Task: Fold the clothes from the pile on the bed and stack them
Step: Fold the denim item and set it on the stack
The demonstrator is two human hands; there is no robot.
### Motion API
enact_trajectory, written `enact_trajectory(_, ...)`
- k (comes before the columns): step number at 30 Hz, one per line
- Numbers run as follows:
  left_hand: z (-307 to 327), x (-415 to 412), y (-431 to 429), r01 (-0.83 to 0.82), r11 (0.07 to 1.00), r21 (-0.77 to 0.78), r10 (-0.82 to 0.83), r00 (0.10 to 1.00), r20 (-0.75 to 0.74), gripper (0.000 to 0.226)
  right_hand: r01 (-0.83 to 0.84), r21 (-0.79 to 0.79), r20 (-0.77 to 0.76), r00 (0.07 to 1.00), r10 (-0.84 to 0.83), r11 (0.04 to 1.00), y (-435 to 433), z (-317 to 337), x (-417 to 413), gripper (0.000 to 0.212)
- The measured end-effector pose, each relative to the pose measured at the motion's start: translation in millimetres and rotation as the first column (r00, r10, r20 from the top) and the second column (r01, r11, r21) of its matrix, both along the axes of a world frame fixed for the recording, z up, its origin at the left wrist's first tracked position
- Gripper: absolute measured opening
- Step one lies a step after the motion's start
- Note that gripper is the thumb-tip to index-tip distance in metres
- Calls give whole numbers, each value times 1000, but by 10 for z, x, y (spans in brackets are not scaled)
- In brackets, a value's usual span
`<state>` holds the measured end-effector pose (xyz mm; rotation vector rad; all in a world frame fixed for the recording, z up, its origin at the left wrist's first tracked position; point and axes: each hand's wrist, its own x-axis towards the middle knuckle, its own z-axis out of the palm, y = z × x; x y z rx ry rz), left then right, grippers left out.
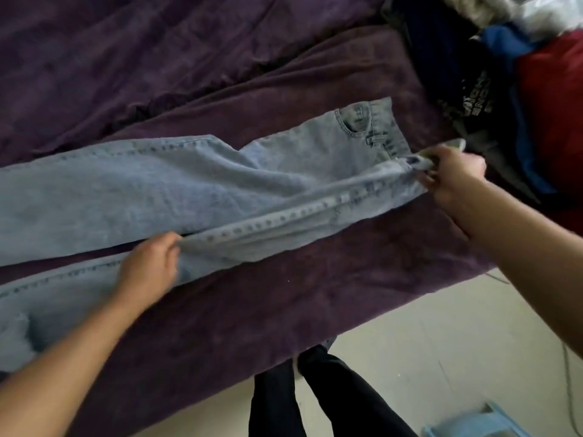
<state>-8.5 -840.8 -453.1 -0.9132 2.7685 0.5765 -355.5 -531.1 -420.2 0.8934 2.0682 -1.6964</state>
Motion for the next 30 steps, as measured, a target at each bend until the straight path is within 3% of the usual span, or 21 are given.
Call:
enact_trajectory(5,51,-866,-963,-190,981,-46,187,981,-55,31,-164,-214,39,984,176,963,-838,110,-538,7)
enact_trajectory(8,32,-1025,-1007,-185,982,-36,182,981,-71,37,-276,-140,73,955,288,951,-1049,3,-471,19)
enact_trajectory(12,-96,-591,-892,-104,994,-14,104,995,9,35,-400,-155,67,908,413,903,-1186,-211,39,25)
enact_trajectory(14,-165,-243,-888,-77,996,-35,79,995,64,33,-522,33,39,853,521,852,-1246,-357,364,31)
enact_trajectory(18,-228,643,-1190,-89,987,-135,122,956,265,34,-799,387,15,506,863,461,-1671,-560,1162,32)
enact_trajectory(20,-267,1008,-1442,-150,976,-157,195,923,332,39,-837,482,33,313,949,259,-1937,-573,1488,30)
enact_trajectory(22,-278,1366,-1825,-204,963,-179,259,884,388,48,-814,568,28,162,986,117,-2377,-613,1817,30)
enact_trajectory(24,-309,1609,-2200,-214,955,-205,281,873,399,56,-750,661,22,52,998,24,-2875,-666,2067,32)
enact_trajectory(27,-427,1795,-2610,-211,964,-161,251,922,294,66,-675,730,70,-76,995,-103,-3602,-769,2312,48)
enact_trajectory(30,-505,1891,-2793,-226,973,48,211,956,205,40,-656,714,260,-75,963,-244,-4080,-870,2399,51)
